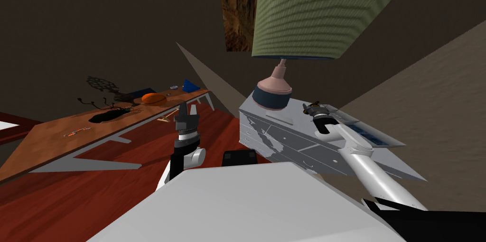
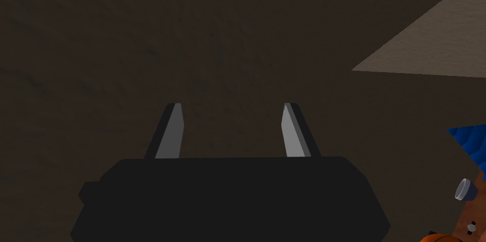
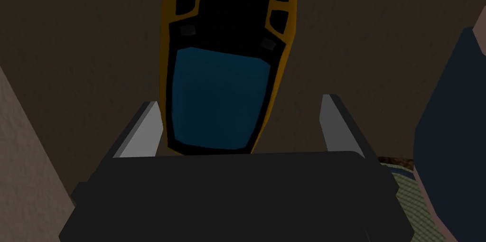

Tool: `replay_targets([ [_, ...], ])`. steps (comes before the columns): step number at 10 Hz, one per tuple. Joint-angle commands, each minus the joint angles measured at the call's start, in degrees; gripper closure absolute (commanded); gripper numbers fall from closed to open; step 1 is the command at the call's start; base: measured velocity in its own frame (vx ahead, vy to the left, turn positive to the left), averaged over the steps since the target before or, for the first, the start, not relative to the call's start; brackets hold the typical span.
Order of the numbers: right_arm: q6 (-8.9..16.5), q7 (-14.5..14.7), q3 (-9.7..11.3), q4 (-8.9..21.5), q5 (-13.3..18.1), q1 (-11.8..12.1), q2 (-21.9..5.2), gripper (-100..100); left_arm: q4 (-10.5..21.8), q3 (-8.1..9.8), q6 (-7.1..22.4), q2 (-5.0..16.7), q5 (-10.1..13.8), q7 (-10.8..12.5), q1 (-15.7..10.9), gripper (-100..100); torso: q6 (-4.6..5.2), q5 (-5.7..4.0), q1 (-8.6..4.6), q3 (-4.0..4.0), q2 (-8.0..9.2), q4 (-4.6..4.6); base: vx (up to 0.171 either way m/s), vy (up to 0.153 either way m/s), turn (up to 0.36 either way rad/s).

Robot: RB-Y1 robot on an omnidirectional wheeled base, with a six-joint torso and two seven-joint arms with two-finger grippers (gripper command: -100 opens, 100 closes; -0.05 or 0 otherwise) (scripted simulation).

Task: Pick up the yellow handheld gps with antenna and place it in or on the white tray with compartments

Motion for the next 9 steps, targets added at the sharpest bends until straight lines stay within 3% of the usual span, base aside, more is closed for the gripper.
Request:
replay_targets([
  [1, 1.7, 0.1, 0.3, 1.8, -0.1, -1.7, -0.6, -100, 0.0, 0.0, 0.0, 0.0, 0.0, 0.0, 0.0, 0, 0.0, 0.0, 0.0, 0.0, 0.0, 0.0, -0.074, -0.072, 0.34],
  [2, 2.5, 0.2, 0.4, 2.4, -0.2, -2.4, -0.9, -100, 0.0, 0.0, 0.0, 0.0, 0.0, 0.0, 0.0, 0, -0.06, -0.03, -0.12, 0.08, 0.14, 0.03, -0.094, -0.075, 0.174],
  [3, 2.0, 0.2, 0.2, 1.5, 0.0, -1.6, -0.5, -100, 0.0, 0.01, 0.0, 0.0, 0.0, 0.0, 0.0, 0, -0.02, -0.05, -0.15, 0.12, 0.21, 0.05, -0.042, -0.031, 0.022],
  [4, 2.2, 0.2, 0.2, 1.6, 0.0, -1.7, -0.5, 100, 0.0, 0.01, 0.0, 0.0, 0.0, 0.0, 0.0, 0, 0.01, -0.03, -0.03, 0.07, 0.1, 0.03, -0.007, -0.005, 0.006],
  [8, 2.2, 0.2, 0.3, 1.6, 0.0, -1.7, -0.4, 100, 0.0, 0.0, 0.0, 0.0, 0.0, 0.0, 0.0, 0, 0.05, 0.04, 0.13, 0.0, -0.03, 0.01, 0.0, 0.0, 0.0],
  [9, 2.2, 0.2, 0.3, 1.6, 0.0, -1.7, -0.4, 0, 0.0, 0.0, 0.0, 0.0, 0.0, 0.0, 0.0, 0, 0.05, 0.04, 0.13, 0.0, -0.03, 0.01, 0.0, 0.0, 0.0],
])
